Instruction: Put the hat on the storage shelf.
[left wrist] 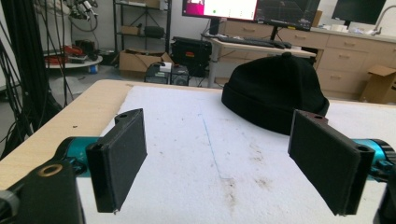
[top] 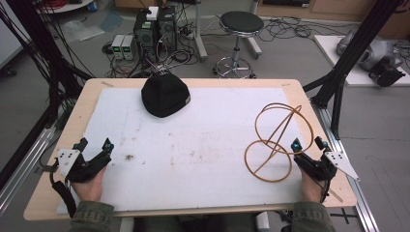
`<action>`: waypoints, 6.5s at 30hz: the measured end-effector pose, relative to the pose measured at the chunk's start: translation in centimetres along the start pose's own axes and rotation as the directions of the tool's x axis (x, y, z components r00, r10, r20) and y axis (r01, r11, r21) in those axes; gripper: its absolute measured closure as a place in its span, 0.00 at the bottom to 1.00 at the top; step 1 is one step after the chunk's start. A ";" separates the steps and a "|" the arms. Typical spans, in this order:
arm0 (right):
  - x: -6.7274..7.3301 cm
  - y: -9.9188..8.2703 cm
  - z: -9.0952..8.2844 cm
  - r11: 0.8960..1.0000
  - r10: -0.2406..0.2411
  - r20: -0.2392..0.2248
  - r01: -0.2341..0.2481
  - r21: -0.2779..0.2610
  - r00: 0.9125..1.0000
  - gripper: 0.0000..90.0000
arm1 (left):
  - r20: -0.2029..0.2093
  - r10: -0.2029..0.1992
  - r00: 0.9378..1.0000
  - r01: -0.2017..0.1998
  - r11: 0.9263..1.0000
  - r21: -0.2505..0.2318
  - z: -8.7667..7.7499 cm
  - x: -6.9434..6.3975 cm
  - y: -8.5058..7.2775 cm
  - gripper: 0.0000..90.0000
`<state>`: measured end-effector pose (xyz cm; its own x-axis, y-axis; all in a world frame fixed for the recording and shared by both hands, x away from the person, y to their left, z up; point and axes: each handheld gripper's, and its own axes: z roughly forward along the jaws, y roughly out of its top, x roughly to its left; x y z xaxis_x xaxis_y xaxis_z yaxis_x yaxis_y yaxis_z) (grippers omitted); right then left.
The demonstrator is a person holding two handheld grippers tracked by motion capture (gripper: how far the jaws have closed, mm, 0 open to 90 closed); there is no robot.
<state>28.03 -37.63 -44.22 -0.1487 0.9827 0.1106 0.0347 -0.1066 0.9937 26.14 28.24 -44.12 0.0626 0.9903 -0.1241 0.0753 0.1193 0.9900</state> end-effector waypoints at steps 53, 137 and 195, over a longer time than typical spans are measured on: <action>0.1 0.0 -0.1 1.000 0.029 -0.013 -0.029 -0.003 0.999 0.16 | 0.149 0.164 0.975 -0.179 0.980 0.089 15.1 -9.2 12.4 0.21; -0.1 -0.1 0.0 0.999 0.034 -0.028 -0.033 0.010 0.999 0.16 | 0.255 0.158 0.954 -0.212 0.957 0.199 19.7 -12.6 9.2 0.98; 0.1 0.0 0.0 1.000 0.013 -0.028 -0.013 0.001 1.000 0.16 | 0.701 0.289 0.652 -0.095 0.948 -0.303 7.9 -23.7 18.9 0.98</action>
<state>28.01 -37.49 -44.21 -0.1761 0.9766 0.1238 0.0374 -0.1191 0.9922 33.93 6.44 -22.99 0.7599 0.6305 0.1581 -0.2358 0.0408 0.9710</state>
